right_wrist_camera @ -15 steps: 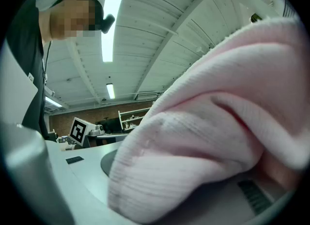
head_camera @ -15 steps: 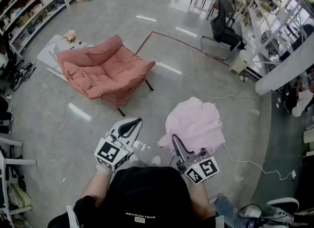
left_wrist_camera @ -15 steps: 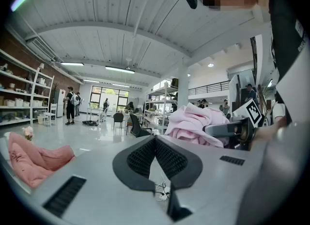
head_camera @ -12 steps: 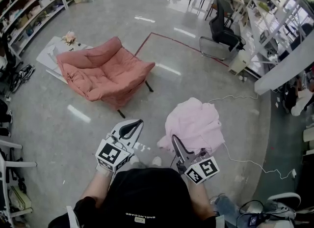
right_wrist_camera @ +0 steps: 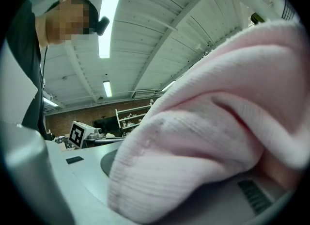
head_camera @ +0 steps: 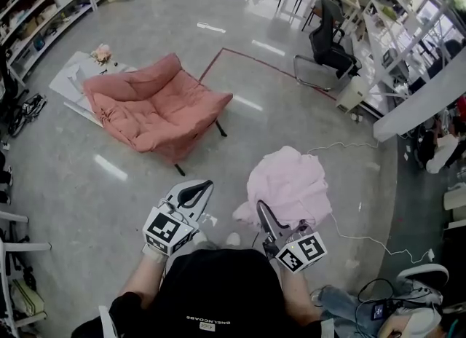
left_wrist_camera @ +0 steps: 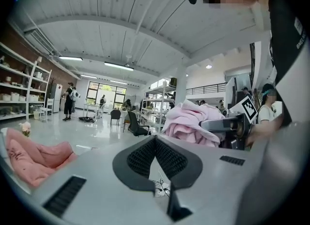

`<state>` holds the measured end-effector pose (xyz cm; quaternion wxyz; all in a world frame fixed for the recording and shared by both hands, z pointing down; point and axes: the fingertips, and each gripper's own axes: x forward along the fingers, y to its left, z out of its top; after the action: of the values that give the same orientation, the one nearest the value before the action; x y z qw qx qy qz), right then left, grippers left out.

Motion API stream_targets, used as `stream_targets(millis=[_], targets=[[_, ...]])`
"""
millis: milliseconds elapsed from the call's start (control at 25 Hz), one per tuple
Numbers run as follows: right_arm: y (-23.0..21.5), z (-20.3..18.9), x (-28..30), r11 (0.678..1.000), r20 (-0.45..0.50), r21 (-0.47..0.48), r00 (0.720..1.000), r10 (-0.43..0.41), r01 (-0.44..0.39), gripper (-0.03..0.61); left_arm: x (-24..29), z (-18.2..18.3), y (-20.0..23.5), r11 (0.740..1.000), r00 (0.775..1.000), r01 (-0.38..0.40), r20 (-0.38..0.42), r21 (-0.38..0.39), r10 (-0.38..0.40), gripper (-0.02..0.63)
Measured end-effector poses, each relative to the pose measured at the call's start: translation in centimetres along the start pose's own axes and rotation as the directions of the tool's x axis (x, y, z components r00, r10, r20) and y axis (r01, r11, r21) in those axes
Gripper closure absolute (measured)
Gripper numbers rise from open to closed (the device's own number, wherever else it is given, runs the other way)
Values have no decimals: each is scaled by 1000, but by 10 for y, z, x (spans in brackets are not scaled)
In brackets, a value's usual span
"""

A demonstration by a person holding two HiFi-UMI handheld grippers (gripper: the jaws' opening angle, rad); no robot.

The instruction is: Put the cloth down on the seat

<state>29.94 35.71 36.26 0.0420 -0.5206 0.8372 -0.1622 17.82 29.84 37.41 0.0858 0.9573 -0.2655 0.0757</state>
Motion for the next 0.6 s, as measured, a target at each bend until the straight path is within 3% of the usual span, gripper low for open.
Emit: stream_targets(millis=[600], targets=[[21, 0, 75, 997, 19, -44, 998, -58, 59, 402, -48, -8, 90, 1000, 1000, -21, 23, -3, 21, 598]])
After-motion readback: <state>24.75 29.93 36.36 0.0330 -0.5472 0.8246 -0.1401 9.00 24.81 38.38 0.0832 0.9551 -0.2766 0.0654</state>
